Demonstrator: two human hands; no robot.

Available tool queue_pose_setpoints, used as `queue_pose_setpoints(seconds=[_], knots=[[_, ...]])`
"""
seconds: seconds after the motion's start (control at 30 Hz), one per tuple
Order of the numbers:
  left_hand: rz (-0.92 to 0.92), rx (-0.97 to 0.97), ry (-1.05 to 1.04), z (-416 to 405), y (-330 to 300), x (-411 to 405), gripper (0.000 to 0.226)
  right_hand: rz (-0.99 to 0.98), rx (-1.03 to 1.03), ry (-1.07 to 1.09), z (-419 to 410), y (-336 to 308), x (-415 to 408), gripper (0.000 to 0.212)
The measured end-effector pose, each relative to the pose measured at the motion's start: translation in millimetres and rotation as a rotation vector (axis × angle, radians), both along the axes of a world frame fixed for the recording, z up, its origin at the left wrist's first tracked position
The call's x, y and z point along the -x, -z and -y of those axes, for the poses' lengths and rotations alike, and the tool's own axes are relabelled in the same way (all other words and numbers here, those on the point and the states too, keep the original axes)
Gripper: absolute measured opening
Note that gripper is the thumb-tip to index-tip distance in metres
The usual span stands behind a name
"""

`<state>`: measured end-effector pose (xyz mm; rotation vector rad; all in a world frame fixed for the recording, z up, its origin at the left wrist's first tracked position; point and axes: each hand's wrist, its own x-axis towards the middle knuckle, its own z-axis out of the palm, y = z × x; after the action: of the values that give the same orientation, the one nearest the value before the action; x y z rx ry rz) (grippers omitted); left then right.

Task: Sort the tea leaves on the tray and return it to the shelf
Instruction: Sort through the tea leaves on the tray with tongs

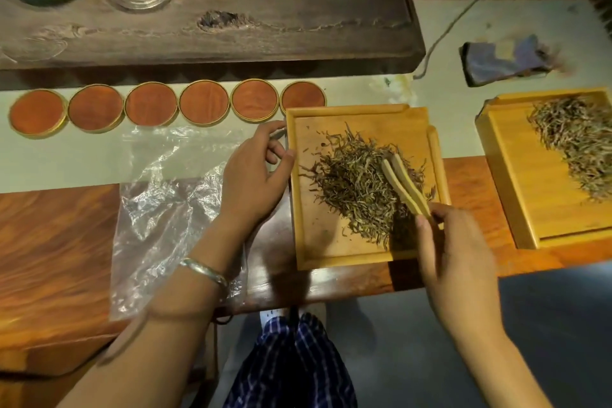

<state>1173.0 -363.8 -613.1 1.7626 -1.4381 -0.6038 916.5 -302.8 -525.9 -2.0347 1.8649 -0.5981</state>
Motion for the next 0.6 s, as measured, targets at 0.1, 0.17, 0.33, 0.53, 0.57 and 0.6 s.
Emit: queue_pose_setpoints(seconds=[0.1,0.17,0.33,0.53,0.57,0.6], knots=[[-0.002,0.012,0.000,0,-1,0,0.036,-0.064,0.043,-0.017,-4,5,-8,0.026],[-0.010,0.007,-0.004,0,-2,0,0.037,-0.085,0.064,-0.021,-5,6,-13,0.025],[-0.037,-0.020,-0.008,-1,-4,1,0.037,-0.203,0.097,-0.068,-10,5,-20,0.029],[-0.035,-0.033,-0.002,-1,-7,3,0.039,-0.213,0.139,-0.075,-11,1,-17,0.031],[-0.033,-0.035,-0.007,0,-7,4,0.039,-0.216,0.149,-0.085,-10,1,-18,0.030],[-0.032,-0.036,-0.013,0,-8,4,0.039,-0.230,0.153,-0.100,-9,2,-20,0.029]])
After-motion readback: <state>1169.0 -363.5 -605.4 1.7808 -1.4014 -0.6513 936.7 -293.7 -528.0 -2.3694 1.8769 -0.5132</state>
